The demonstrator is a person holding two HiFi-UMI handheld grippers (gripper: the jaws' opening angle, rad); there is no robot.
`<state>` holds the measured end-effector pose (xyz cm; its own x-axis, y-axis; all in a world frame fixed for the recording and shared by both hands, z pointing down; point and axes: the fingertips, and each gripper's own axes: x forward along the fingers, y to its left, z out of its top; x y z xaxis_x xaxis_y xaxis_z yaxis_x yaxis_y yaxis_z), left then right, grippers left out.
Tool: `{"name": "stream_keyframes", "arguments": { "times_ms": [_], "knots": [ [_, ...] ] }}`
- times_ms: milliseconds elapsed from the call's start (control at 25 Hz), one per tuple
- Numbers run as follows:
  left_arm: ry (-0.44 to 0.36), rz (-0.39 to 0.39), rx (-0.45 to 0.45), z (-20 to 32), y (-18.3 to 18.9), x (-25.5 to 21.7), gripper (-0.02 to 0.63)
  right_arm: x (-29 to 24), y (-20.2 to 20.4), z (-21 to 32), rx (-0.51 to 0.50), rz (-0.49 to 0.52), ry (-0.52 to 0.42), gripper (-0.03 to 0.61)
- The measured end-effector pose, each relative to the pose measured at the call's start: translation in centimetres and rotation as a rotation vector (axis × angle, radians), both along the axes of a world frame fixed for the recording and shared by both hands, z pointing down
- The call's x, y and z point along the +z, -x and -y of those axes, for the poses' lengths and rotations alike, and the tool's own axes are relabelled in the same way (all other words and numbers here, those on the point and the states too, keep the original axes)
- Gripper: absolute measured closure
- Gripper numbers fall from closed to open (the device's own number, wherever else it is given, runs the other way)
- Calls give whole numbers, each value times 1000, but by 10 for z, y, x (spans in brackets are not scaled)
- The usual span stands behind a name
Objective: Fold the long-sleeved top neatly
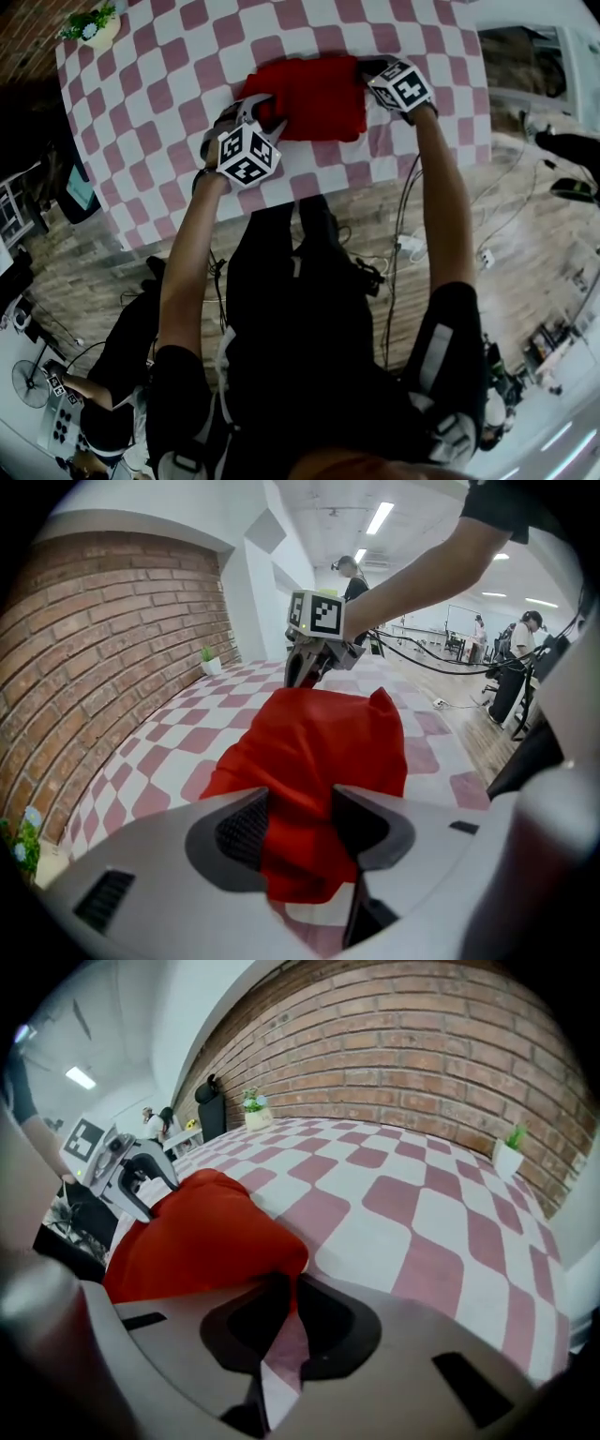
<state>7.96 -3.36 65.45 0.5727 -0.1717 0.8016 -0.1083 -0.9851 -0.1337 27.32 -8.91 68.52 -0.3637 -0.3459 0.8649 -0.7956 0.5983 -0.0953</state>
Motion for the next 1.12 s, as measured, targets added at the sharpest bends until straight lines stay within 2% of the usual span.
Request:
{"name": "stream_keyframes", "arguments": {
  "times_ms": [160, 320, 400, 560, 640, 720, 800, 960, 1120],
  "knots": [
    [10, -5, -5, 0, 0, 2, 416, 2, -2, 0, 20, 14, 24, 543],
    [25, -22, -23, 0, 0, -1, 416, -1, 0, 0, 22, -32, 7, 531],
    [16, -49, -40, 3, 1, -9, 416, -8, -3, -1, 29, -73, -14, 496],
    [36, -126, -121, 5, 13, -28, 417, -28, -8, -16, 80, -110, -55, 491],
    [46, -187, -181, 10, 19, -43, 442, -43, -15, -19, 136, -89, -90, 491],
    [31, -252, -257, 19, 25, -61, 543, -61, -22, -20, 217, -52, -138, 492],
    [18, -298, -309, 22, 32, -82, 555, -85, -20, -27, 291, -6, -188, 494],
    [-20, -419, -379, 22, 43, -139, 600, -140, 0, -45, 416, 83, -312, 541],
    [-52, -525, -489, 19, 58, -193, 606, -201, 12, -65, 580, 197, -436, 564]
  ]
}}
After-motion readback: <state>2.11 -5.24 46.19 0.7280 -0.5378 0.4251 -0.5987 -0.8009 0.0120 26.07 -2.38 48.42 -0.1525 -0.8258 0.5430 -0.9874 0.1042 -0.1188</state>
